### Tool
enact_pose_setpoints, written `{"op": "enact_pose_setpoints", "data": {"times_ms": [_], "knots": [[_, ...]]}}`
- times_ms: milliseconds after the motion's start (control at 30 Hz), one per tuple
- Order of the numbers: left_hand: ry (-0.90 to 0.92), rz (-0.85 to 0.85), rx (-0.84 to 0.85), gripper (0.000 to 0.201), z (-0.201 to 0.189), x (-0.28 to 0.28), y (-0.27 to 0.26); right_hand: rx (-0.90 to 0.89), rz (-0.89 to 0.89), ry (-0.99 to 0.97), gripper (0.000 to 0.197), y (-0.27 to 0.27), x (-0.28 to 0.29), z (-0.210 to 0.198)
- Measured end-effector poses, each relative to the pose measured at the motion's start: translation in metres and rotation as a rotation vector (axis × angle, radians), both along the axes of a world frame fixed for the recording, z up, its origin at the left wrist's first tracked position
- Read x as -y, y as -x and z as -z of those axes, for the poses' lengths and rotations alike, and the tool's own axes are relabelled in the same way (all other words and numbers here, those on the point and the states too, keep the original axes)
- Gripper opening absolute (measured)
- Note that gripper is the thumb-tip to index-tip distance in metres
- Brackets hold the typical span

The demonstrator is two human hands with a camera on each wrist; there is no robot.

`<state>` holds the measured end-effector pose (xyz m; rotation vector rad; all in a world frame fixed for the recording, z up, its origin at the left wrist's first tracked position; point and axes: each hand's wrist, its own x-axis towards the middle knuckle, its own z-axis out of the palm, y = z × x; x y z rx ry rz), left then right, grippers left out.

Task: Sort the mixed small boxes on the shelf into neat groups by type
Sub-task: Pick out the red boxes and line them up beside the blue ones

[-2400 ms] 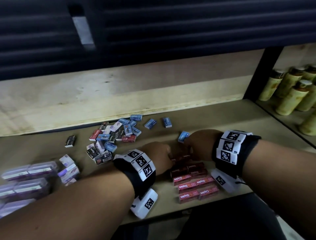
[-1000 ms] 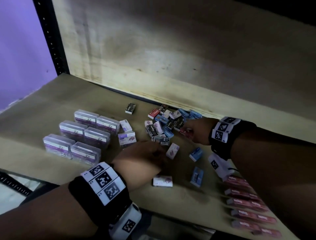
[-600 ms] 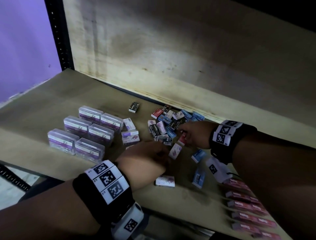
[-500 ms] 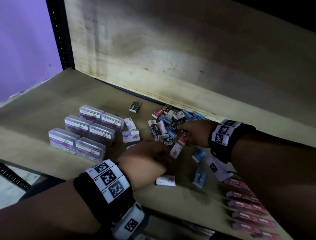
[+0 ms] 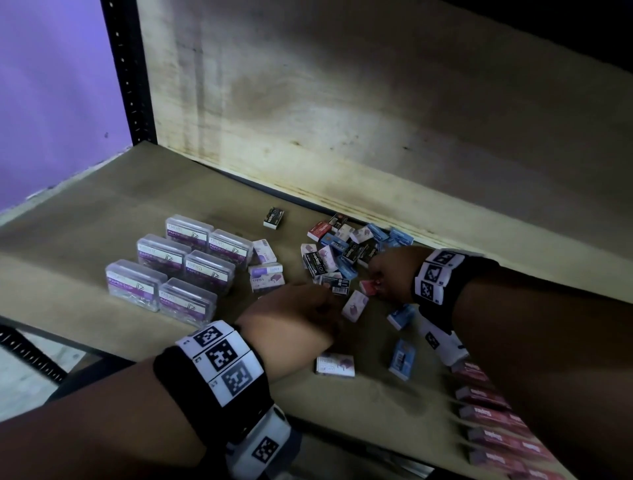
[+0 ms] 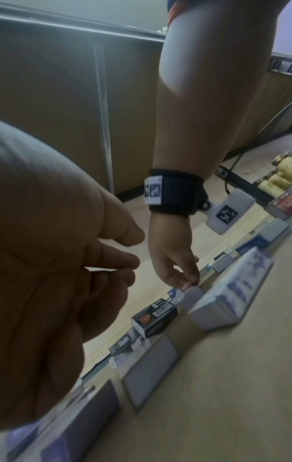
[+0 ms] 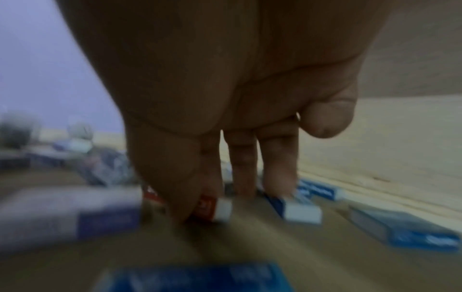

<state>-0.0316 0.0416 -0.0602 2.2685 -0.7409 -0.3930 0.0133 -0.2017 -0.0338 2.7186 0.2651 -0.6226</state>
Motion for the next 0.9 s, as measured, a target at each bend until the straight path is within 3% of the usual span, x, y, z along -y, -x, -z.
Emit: {"op": "enact_pose_setpoints", "data": {"times_ms": [67,167,333,533,600,733,833,900], "knots": [[-0.002,0.012,0.007,0.02,0.002,0.001,-0.002,-0.021,0.011,0.034,0.029,0.003,-0.001,-0.005],[-0.02,0.056,0.05,0.018,0.004,0.002,-0.005,-0.044,0.101,-0.022,0.026,0.01,-0.003,-0.019],[-0.01,0.034,0.072,0.009,0.012,0.0,-0.005,0.09,0.156,-0.221,0.021,0.042,-0.002,-0.057],[-0.095,0.072,0.126,0.021,0.008,0.009,-0.015,0.317,0.279,-0.437,0.055,0.118,-0.001,-0.069],[-0.133,0.066,0.148,0.012,-0.001,0.017,-0.021,0.334,0.324,-0.492,0.046,0.14,0.004,-0.067],[-0.198,0.11,0.25,0.017,-0.024,0.031,-0.042,0.29,0.316,-0.538,0.027,0.168,0.014,-0.061],[-0.337,0.115,0.309,0.012,-0.036,0.045,-0.063,0.259,0.323,-0.549,0.01,0.18,0.02,-0.059],[-0.456,0.122,0.338,0.02,-0.04,0.059,-0.083,0.232,0.344,-0.573,0.004,0.186,0.023,-0.059]]}}
